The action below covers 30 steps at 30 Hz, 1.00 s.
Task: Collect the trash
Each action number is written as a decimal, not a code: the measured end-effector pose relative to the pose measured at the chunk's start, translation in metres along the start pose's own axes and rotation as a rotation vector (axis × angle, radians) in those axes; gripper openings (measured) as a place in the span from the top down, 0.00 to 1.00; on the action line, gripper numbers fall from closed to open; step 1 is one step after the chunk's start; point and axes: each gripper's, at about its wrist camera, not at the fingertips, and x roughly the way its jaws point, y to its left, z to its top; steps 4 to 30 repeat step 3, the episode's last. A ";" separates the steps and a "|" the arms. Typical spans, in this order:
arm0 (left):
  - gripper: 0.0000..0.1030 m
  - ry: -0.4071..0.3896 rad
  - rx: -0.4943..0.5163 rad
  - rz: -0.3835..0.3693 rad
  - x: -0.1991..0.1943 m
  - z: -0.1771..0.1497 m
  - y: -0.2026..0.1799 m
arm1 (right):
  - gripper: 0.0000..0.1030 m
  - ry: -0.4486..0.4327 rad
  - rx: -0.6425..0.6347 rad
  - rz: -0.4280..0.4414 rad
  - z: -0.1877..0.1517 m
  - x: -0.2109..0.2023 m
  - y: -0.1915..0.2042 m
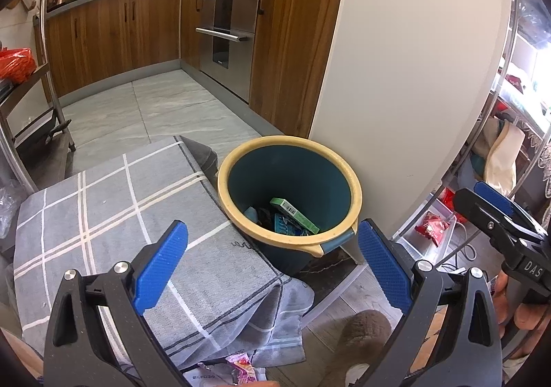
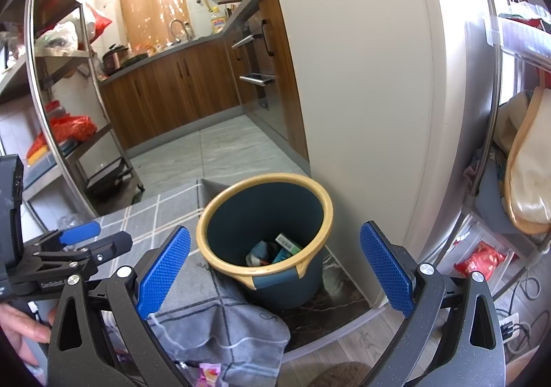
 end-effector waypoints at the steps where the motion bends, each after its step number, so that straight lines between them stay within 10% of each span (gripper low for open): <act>1: 0.06 0.000 0.002 0.002 0.000 0.000 0.000 | 0.05 0.000 0.000 0.001 0.000 0.000 0.000; 30: 0.06 0.003 0.002 0.006 0.001 0.000 0.000 | 0.05 -0.001 0.002 0.002 0.000 -0.001 0.001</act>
